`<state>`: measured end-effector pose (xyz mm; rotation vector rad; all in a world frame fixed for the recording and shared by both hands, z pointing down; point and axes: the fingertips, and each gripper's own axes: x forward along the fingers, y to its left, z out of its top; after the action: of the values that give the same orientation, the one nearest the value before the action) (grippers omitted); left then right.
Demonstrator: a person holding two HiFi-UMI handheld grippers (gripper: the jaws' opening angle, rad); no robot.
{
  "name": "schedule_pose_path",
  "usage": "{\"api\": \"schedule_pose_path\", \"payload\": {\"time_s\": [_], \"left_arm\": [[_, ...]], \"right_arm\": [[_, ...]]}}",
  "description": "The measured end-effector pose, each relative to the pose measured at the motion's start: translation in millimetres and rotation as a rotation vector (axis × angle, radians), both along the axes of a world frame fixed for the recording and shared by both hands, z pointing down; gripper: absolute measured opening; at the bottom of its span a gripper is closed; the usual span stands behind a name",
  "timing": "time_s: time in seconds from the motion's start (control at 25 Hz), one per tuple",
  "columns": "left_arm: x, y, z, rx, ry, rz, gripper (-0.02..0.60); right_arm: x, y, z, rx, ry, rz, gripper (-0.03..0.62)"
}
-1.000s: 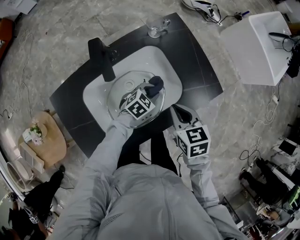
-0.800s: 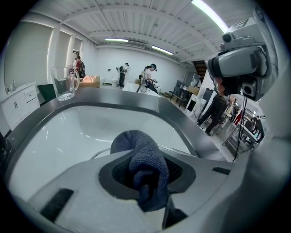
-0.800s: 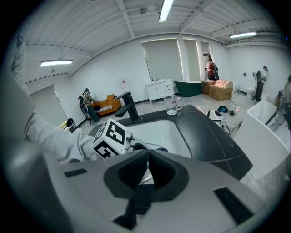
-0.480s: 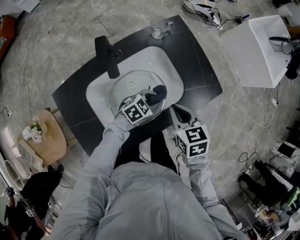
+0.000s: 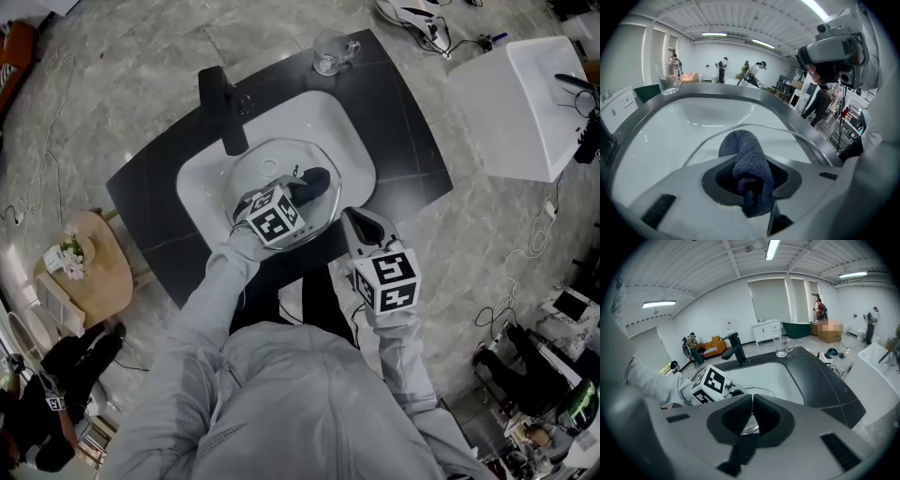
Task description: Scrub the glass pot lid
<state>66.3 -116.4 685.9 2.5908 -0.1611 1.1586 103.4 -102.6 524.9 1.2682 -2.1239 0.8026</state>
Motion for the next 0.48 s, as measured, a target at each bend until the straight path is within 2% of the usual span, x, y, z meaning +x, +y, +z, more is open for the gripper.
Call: {"api": "schedule_pose_path", "payload": {"time_s": [0.16,0.48], "left_arm": [[-14,-21,19,0.023,-0.059,-0.076,0.114],[-41,-63,47,0.022,-0.113,-0.275,0.114]], "right_arm": [[1,-2,3,-0.012,0.005,-0.001,0.031],[6,-11,11,-0.033,0.012,0.001,0.031]]}}
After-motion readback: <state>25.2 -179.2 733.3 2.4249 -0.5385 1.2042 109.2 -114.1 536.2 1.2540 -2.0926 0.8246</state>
